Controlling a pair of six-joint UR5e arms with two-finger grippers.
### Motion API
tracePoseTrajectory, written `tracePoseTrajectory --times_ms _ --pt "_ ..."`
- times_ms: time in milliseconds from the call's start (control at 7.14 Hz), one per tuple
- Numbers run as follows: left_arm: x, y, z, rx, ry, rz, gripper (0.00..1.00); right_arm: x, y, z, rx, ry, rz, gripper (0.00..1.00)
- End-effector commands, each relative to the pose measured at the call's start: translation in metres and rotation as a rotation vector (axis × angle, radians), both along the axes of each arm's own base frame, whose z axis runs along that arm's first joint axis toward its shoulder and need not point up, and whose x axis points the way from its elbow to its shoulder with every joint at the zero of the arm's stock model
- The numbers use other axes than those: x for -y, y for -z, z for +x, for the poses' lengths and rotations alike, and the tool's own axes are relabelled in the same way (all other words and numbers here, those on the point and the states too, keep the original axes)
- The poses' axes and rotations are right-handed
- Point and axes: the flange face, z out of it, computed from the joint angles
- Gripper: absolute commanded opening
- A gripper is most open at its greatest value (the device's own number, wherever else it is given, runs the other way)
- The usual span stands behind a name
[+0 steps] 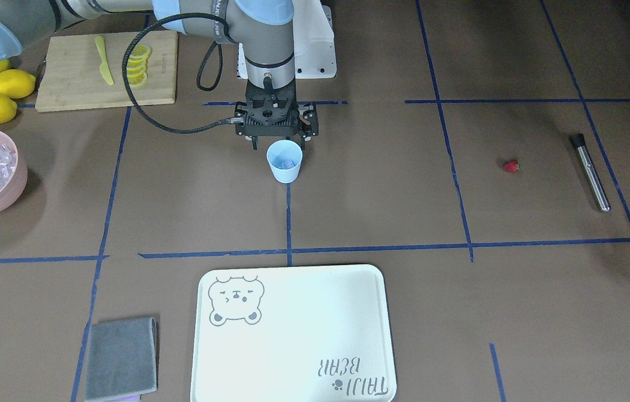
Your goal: Mash ice and strawberries in cup
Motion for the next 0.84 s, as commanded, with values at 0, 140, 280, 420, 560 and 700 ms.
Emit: tracePoseTrajectory --times_ms 0,140,280,420,560,700 --pt "0.004 0.008 0.000 0.006 0.004 0.013 1.00 0.091 -0.058 0.103 -0.024 0.082 0.020 1.00" --pt "0.016 0.020 0.000 0.006 0.009 0.031 1.00 0.128 -0.107 0.168 -0.044 0.154 0.055 1.00" --pt "0.019 0.025 0.001 0.002 0.006 0.041 1.00 0.145 -0.156 0.217 -0.090 0.213 0.103 1.00" --pt "0.031 0.038 0.003 0.000 0.004 0.102 1.00 0.157 -0.201 0.268 -0.118 0.263 0.127 1.00" --pt "0.036 0.039 0.004 -0.002 0.008 0.138 1.00 0.157 -0.253 0.326 -0.090 0.313 0.133 1.00" --pt "0.065 0.061 0.025 -0.014 0.004 0.131 1.00 0.146 -0.306 0.377 -0.071 0.343 0.157 1.00"
